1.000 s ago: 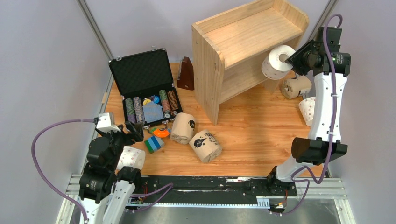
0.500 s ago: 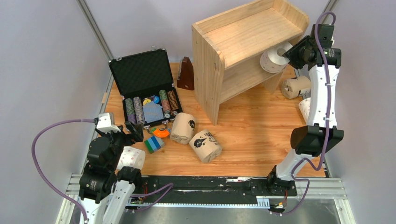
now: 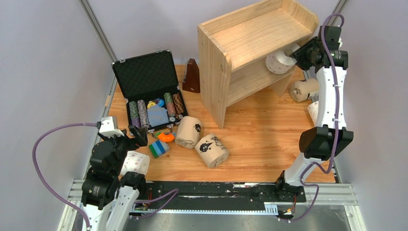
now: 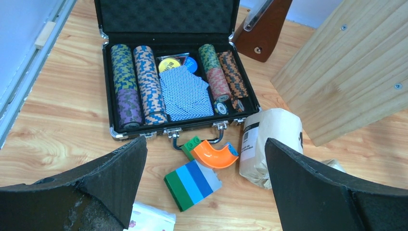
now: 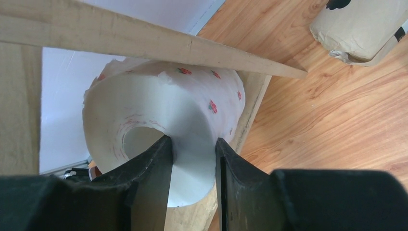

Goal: Place and organize the paper towels onto the shelf

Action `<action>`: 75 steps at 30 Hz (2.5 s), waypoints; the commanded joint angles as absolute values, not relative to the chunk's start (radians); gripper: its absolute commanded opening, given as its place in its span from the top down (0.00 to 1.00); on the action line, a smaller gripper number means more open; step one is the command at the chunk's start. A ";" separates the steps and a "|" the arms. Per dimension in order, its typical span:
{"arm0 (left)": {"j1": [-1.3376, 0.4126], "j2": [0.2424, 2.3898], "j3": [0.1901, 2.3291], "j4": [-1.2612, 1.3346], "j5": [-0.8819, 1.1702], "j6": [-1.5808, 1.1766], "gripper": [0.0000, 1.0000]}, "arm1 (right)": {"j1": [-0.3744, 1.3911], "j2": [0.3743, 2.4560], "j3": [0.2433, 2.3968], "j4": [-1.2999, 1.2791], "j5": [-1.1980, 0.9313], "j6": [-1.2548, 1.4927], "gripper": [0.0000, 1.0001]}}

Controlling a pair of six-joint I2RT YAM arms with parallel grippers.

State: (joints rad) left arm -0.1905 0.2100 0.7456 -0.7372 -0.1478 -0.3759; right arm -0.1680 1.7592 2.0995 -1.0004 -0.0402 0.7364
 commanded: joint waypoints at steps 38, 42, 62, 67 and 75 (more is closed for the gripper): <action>-0.270 0.175 0.752 -0.708 -0.129 -0.377 0.00 | -0.517 1.135 1.099 -0.619 -0.052 0.547 0.04; -0.294 0.190 0.755 -0.712 -0.129 -0.377 0.00 | -0.579 1.131 1.011 -0.523 0.028 0.561 0.05; -0.307 0.256 0.755 -0.704 -0.078 -0.368 0.00 | -0.770 1.333 0.782 -0.010 -0.090 0.628 0.04; -0.307 0.256 0.753 -0.700 -0.069 -0.367 0.00 | -0.774 1.407 0.783 0.054 -0.133 0.649 0.04; -0.307 0.259 0.752 -0.701 -0.074 -0.367 0.00 | -0.779 1.491 0.769 0.124 -0.186 0.668 0.06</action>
State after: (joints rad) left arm -0.3016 0.2501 0.7456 -0.7357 -0.0822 -0.3752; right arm -0.7559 1.4406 0.7822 0.0319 -0.1257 0.6270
